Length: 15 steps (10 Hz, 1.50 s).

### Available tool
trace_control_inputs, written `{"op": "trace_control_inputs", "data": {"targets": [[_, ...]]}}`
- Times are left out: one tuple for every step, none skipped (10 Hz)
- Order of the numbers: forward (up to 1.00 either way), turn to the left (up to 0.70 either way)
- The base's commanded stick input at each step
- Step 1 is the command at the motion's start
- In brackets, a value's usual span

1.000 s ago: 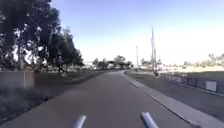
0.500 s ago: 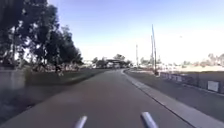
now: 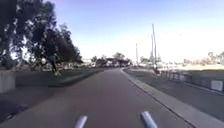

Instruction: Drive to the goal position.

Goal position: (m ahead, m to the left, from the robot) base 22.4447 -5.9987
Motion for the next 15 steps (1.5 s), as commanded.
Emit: {"op": "trace_control_inputs", "data": {"targets": [[0.98, 0.00], [0.98, 0.00], [0.98, 0.00], [0.98, 0.00], [0.98, 0.00], [0.98, 0.00], [0.98, 0.00], [0.98, 0.00], [0.98, 0.00], [0.98, 0.00], [0.98, 0.00], [0.98, 0.00], [0.98, 0.00], [0.98, 0.00], [0.98, 0.00]]}}
